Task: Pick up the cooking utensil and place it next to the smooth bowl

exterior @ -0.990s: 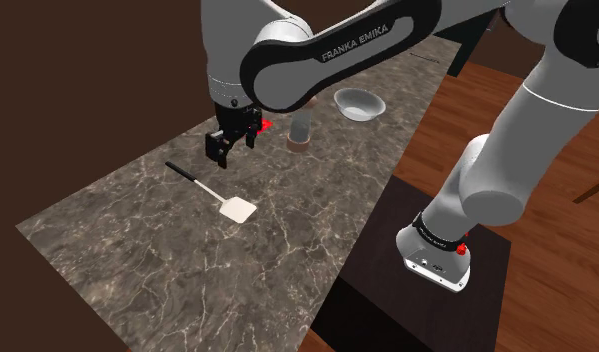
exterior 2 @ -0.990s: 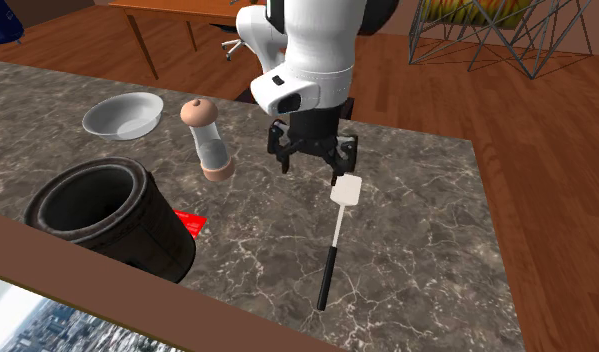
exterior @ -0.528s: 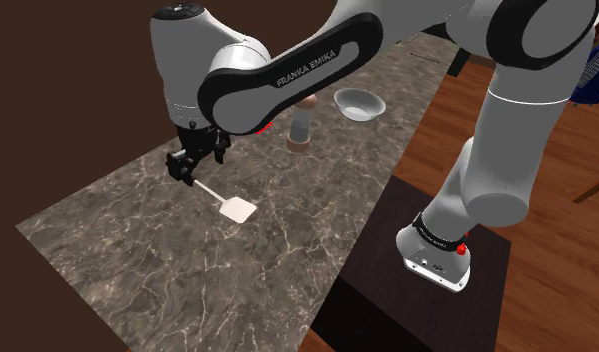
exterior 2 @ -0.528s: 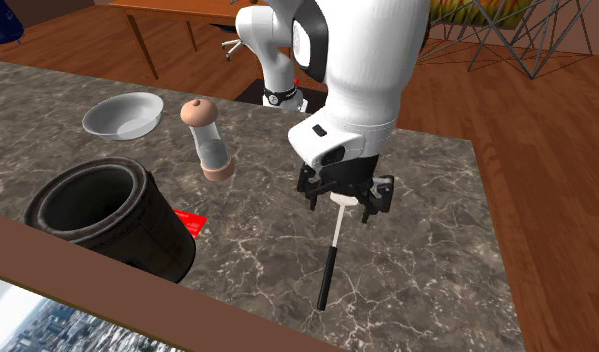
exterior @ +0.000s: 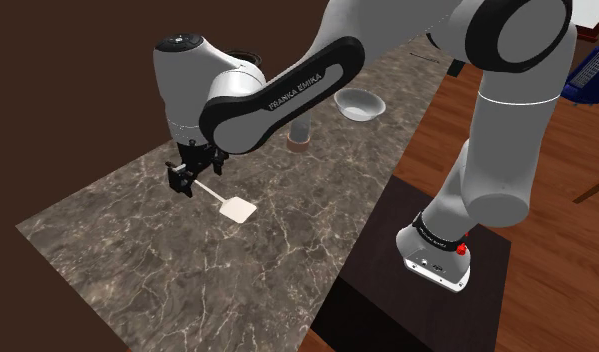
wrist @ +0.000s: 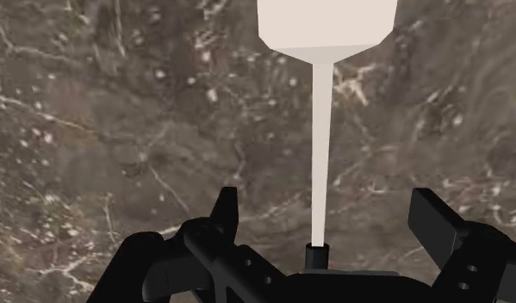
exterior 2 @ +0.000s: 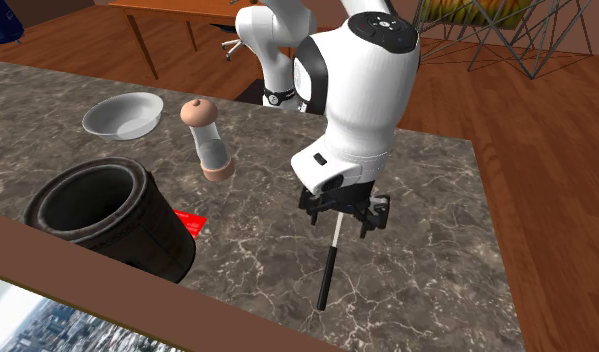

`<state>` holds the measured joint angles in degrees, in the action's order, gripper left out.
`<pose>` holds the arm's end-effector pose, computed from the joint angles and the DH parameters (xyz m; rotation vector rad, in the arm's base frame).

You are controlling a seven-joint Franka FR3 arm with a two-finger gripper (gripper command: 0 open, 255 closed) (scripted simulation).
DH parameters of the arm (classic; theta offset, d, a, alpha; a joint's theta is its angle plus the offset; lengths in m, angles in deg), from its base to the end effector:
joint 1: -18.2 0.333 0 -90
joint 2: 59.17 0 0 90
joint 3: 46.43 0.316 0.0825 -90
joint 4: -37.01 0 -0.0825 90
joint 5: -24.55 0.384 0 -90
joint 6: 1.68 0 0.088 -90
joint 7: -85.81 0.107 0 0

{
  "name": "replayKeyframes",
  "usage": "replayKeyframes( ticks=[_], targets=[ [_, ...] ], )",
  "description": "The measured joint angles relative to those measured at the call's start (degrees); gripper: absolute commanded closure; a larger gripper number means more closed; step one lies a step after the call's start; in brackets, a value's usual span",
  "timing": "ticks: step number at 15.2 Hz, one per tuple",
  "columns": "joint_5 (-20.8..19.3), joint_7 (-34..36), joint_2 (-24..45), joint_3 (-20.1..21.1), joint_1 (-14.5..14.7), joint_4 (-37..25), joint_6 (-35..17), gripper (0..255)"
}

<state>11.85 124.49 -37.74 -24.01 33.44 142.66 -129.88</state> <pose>0.5198 0.3714 0.3422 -3.1337 -0.1365 -0.1037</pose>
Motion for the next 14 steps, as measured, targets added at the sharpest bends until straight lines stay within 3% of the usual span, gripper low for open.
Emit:
replayKeyframes(
  ticks=[6, 7, 14],
  targets=[
    [-0.2, 0.1, 0.3, -0.1, 0.1, 0.1, -0.4, 0],
    [-0.2, 0.1, 0.3, -0.1, 0.1, 0.1, -0.4, 255],
    [-0.2, 0.1, 0.3, -0.1, 0.1, 0.1, -0.4, 255]
  ],
)
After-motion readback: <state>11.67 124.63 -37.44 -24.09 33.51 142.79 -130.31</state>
